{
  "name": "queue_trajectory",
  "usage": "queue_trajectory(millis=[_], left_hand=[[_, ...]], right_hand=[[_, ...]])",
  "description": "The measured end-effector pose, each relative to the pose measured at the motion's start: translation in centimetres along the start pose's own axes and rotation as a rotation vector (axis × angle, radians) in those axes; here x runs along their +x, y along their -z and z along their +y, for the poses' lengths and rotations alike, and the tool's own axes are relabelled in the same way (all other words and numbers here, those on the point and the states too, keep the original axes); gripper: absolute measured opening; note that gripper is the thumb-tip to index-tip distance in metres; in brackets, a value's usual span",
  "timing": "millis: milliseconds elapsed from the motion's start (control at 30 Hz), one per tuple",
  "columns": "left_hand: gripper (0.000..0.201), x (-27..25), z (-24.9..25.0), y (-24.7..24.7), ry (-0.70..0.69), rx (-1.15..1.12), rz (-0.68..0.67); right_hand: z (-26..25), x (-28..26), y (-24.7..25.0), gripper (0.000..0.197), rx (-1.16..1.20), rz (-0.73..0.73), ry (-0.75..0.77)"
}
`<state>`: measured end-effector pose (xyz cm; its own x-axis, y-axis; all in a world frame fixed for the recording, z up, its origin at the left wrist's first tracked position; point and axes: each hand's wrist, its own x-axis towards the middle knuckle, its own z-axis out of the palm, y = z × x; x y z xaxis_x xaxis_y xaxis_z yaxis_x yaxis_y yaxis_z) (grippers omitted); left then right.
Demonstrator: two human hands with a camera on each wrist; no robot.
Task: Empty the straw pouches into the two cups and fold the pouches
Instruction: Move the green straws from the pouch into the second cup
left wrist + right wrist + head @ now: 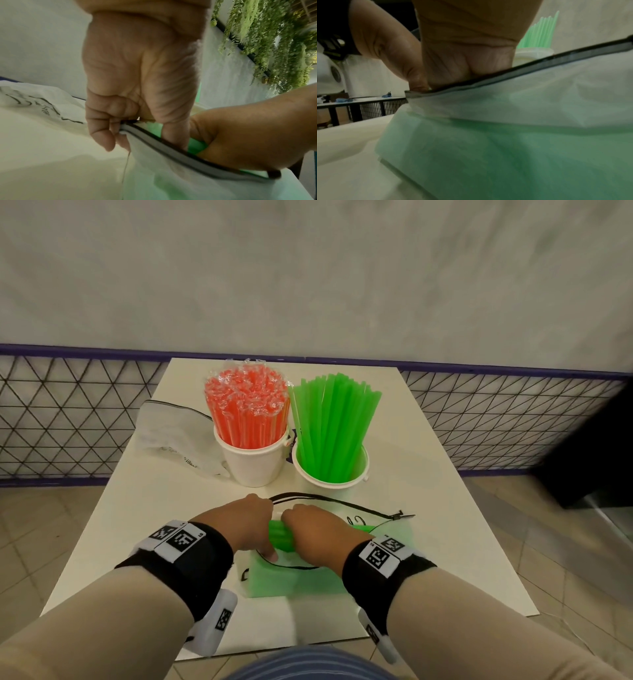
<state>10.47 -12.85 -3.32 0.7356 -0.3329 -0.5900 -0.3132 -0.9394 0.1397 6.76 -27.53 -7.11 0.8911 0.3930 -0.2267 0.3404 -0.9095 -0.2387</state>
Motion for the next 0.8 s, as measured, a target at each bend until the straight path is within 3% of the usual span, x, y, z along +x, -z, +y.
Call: queue_trajectory(millis=[167,333,500,700,800], left_hand=[[0.059,0.3,-0.6,0.5,0.002,-0.096,0.000],[0.044,0.4,-1.4,2.6,-0.075,-0.412,0.007],[0.075,0.6,-2.6,3.6,-0.077,-0.636,0.121],[0.072,0.7,0.6,3.3,-0.206,-0.529,0.329],[0.072,1.4,1.6,2.9,-0.211,-0.446,0.336]], right_hand=[[-0.3,-0.3,1.7,0.015,0.076,0.026,-0.017],[-0.1,-0.8,4.1,0.011,0.218,0.053,-0.063],[-0.7,-1.8,8.7,0.021,0.502,0.126,-0.097],[-1.8,-4.0,14.4,0.045,0.814,0.335,-0.123],[-2.0,-4.6,17.5,0.017,0.983,0.523,-0.063]])
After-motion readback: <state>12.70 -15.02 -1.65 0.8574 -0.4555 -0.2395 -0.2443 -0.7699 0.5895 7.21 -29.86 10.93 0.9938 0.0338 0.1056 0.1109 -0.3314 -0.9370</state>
